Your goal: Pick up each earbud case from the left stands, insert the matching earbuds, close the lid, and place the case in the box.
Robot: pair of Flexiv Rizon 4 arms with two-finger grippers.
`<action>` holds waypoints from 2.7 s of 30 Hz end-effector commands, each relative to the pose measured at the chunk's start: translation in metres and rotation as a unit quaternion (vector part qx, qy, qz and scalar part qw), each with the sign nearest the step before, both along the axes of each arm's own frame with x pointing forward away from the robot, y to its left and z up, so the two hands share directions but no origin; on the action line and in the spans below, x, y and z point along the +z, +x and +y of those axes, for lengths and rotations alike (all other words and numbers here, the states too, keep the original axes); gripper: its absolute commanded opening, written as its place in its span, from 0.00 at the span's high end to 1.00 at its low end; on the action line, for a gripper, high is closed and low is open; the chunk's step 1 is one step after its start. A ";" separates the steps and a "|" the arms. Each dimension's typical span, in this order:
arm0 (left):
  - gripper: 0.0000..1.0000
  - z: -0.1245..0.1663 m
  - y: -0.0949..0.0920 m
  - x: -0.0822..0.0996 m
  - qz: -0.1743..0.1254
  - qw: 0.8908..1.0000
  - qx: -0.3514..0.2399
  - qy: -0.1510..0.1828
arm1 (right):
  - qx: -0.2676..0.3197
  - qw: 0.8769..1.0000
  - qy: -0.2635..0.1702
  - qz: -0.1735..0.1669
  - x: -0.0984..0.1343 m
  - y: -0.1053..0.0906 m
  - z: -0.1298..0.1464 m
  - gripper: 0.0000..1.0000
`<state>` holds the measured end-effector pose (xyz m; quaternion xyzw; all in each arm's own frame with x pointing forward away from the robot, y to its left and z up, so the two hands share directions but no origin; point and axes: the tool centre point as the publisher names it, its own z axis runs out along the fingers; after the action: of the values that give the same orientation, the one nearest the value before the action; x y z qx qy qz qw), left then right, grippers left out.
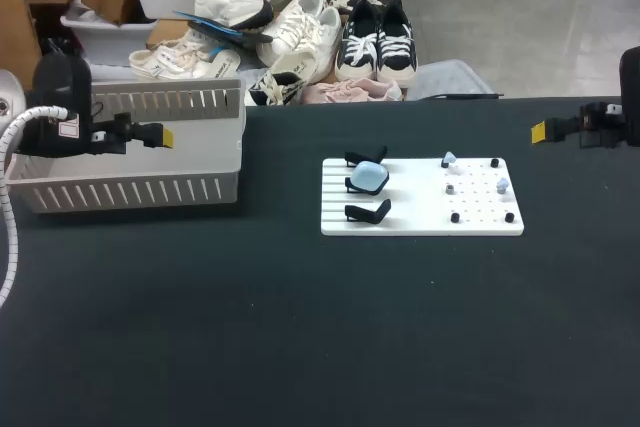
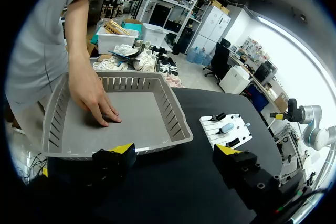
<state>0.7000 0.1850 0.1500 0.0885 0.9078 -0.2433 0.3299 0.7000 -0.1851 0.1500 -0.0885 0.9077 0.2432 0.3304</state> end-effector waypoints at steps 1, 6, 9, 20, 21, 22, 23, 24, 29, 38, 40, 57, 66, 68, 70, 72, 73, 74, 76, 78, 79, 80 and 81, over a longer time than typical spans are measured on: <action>0.00 0.000 0.000 0.000 0.000 1.000 0.000 0.000 | 0.000 1.000 0.000 0.000 0.000 0.000 0.000 0.00; 0.00 0.000 0.000 0.000 0.000 1.000 0.000 0.000 | 0.000 1.000 0.000 0.000 0.000 0.000 0.000 0.00; 0.00 0.000 0.000 0.000 0.000 1.000 0.000 0.000 | 0.000 1.000 0.000 0.000 0.000 0.000 0.000 0.00; 0.00 0.000 0.000 0.000 0.000 1.000 0.000 0.000 | 0.000 1.000 0.000 0.000 0.000 0.000 0.000 0.00; 0.00 0.000 0.000 0.000 0.000 1.000 0.000 0.000 | 0.000 1.000 0.000 0.000 0.000 0.000 0.000 0.00; 0.00 0.000 0.000 0.000 0.000 1.000 0.000 0.000 | 0.000 1.000 0.000 0.000 0.000 0.000 0.000 0.00; 0.00 0.000 0.000 0.000 0.000 1.000 0.000 0.000 | 0.000 1.000 0.000 0.000 0.000 0.000 0.000 0.00; 0.00 0.000 0.000 0.000 0.000 1.000 0.000 0.000 | 0.000 1.000 0.000 0.000 0.000 0.000 0.000 0.00; 0.00 0.000 0.000 0.000 0.000 1.000 0.000 0.000 | 0.000 1.000 0.000 0.000 0.000 0.000 0.000 0.00; 0.00 0.000 0.000 0.000 0.000 1.000 0.000 0.000 | 0.000 1.000 0.000 0.000 0.000 0.000 0.000 0.00; 0.00 0.000 0.000 0.000 0.000 1.000 0.000 0.000 | 0.000 1.000 0.000 0.000 0.000 0.000 0.000 0.00; 0.00 -0.050 0.025 0.010 -0.134 0.954 -0.268 0.026 | 0.000 1.000 0.000 0.000 0.000 0.000 0.000 0.00; 0.00 -0.083 0.035 0.008 -0.176 0.890 -0.418 0.043 | 0.000 1.000 0.000 0.000 0.000 0.000 0.000 0.00; 0.00 -0.091 0.038 0.007 -0.184 0.874 -0.447 0.044 | 0.000 1.000 0.000 0.000 0.000 0.000 0.000 0.00; 0.00 -0.097 0.041 0.005 -0.192 0.863 -0.466 0.032 | 0.000 1.000 0.000 0.000 0.000 0.000 0.000 0.00; 0.00 -0.102 0.046 0.001 -0.198 0.852 -0.484 0.037 | 0.000 1.000 0.000 0.000 0.000 0.000 0.000 0.00; 0.00 -0.104 0.048 0.000 -0.198 0.849 -0.488 0.037 | 0.000 1.000 0.000 0.000 0.000 0.000 0.000 0.00; 0.00 -0.107 0.051 -0.002 -0.197 0.847 -0.492 0.042 | 0.000 1.000 0.000 0.000 0.000 0.000 0.000 0.00; 0.00 -0.111 0.054 -0.004 -0.202 0.837 -0.506 0.045 | 0.000 1.000 0.000 0.000 0.000 0.000 0.000 0.00; 0.00 -0.115 0.055 -0.005 -0.206 0.829 -0.519 0.038 | 0.000 1.000 0.000 0.000 0.000 0.000 0.000 0.00; 0.00 -0.118 0.056 -0.006 -0.208 0.824 -0.525 0.036 | 0.000 1.000 0.000 0.000 0.000 0.000 0.000 0.00; 0.00 -0.120 0.055 -0.008 -0.210 0.820 -0.531 0.036 | 0.000 1.000 0.000 0.000 0.000 0.000 0.000 0.00; 0.00 -0.122 0.056 -0.009 -0.209 0.818 -0.535 0.031 | 0.000 1.000 0.000 0.000 0.000 0.000 0.000 0.00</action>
<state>0.7442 0.0669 0.1471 0.5845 0.6667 -0.2629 0.3805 0.7000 -0.1851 0.1500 -0.0884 0.9077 0.2432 0.3304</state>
